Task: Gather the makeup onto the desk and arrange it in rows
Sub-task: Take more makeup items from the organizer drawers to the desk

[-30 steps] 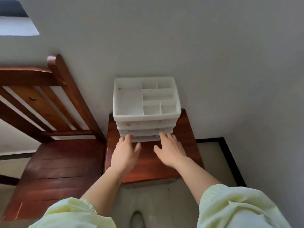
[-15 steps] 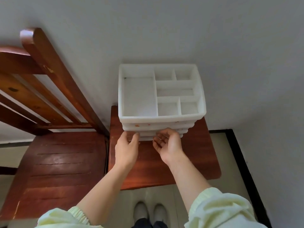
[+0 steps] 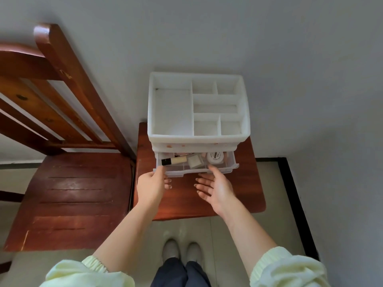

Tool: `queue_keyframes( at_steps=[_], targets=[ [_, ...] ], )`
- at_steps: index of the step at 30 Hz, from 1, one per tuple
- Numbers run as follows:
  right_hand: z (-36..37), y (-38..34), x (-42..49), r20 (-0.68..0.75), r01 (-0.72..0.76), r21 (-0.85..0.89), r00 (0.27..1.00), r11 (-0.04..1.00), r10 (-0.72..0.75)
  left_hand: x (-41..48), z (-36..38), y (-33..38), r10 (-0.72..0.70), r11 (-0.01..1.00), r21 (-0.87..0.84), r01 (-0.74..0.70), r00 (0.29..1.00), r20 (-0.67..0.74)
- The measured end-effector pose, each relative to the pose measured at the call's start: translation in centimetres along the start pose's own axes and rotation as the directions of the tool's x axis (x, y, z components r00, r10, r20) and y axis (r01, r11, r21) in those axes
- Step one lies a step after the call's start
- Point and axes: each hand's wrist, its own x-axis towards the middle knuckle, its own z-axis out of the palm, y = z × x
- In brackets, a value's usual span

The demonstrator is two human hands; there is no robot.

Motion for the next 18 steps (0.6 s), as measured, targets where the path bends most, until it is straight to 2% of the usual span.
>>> queue_keyframes(
  at_steps=[2, 4, 11, 18],
  targets=[
    [-0.8, -0.7, 0.0, -0.124, 0.049, -0.138, 0.990, 0.989, -0.067, -0.3, -0.2, 0.0, -0.041, 0.999, 0.010, 0.041, 0.999, -0.002],
    [-1.7, -1.2, -0.1, -0.173, 0.076, -0.188, 0.979, 0.979, -0.110, -0.8, -0.4, -0.2, -0.074, 0.997, 0.013, 0.074, 0.997, -0.011],
    [-3.3, -0.2, -1.1, -0.148, 0.050, -0.286, 0.984, 0.957, -0.096, -2.6, -1.0, -0.8, -0.126, 0.991, 0.034, 0.126, 0.992, -0.006],
    [-3.4, 0.4, -1.7, -0.135, 0.050, -0.355, 0.985, 0.934, -0.104, -2.6, -1.8, -1.1, -0.112, 0.990, 0.088, 0.111, 0.994, 0.002]
  ],
)
